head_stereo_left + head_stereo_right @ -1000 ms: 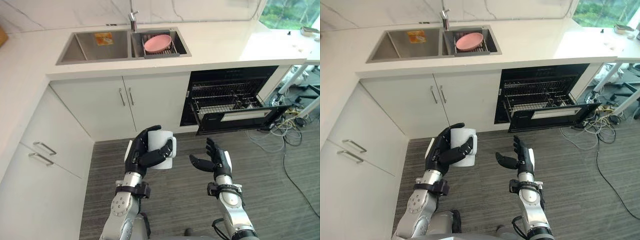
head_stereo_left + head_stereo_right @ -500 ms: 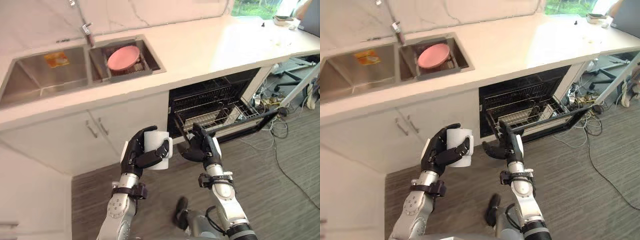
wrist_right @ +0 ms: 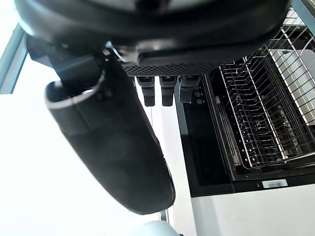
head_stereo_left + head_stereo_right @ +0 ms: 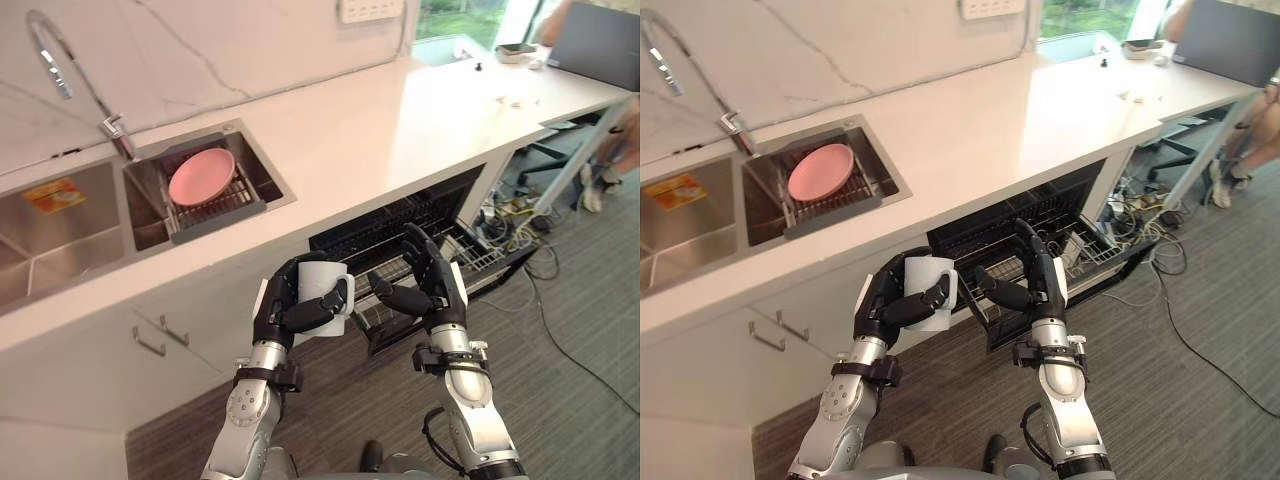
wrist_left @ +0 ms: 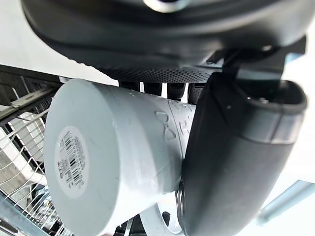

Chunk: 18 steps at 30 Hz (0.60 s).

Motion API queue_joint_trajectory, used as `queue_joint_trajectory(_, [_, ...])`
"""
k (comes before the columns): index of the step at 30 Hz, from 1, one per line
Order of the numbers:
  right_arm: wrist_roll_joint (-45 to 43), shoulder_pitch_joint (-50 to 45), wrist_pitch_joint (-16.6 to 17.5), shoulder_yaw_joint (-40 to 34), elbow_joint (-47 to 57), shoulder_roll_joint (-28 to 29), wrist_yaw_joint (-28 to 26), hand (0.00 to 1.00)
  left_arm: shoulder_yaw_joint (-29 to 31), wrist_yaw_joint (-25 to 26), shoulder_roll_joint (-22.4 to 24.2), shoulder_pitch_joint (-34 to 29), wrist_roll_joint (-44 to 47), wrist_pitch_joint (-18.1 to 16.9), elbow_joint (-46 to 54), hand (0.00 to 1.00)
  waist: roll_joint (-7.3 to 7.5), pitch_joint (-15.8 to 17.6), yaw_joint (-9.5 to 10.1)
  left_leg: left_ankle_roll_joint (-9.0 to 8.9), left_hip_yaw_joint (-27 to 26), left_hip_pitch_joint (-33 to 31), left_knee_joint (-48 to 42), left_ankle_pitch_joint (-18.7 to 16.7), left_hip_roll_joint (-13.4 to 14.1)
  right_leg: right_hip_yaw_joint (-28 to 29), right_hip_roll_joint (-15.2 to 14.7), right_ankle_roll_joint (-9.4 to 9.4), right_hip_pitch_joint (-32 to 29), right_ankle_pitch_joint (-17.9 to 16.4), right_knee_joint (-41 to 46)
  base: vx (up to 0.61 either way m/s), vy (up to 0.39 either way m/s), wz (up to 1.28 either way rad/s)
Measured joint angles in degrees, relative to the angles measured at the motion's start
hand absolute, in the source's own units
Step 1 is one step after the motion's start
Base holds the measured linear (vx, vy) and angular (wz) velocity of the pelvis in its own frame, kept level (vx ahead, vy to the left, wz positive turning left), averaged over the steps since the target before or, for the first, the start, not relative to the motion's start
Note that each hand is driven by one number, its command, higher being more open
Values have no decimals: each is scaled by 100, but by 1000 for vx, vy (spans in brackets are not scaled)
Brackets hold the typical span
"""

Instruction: Walk over to the sink, pick up the cup, carry it to the dishwasher, place the cup inside the dishwasher, then close the dishwasher door

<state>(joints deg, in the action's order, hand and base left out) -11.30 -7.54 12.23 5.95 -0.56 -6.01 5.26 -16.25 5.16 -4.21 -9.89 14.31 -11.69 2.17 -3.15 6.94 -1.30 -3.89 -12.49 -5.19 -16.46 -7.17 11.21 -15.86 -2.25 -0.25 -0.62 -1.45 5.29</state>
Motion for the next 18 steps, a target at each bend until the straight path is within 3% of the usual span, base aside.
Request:
queue_joint_trajectory(2, [-408, -153, 7, 32, 172, 99, -187, 90, 119, 48, -14, 9, -102, -2, 20, 30, 58, -33, -68, 157, -280, 272, 461, 137, -288, 204, -214, 183, 28, 126, -201, 106, 191, -32])
queue_joint_trajectory(5, [-965, -154, 8, 177, 278, 110, -391, 90, 268, 136, -18, 25, -104, -2, 84, 30, 56, -41, -105, 236, -539, 583, 907, 231, -506, 422, -318, 313, 122, 244, -423, 79, 150, -33])
queue_joint_trajectory(18, [-1908, -162, 42, 513, 823, 125, -881, 90, 190, 192, -144, 356, -638, -10, 265, 30, 112, -253, -170, 276, -930, 970, 1415, 257, -678, 772, -382, 403, 180, 341, -639, 16, 26, -15])
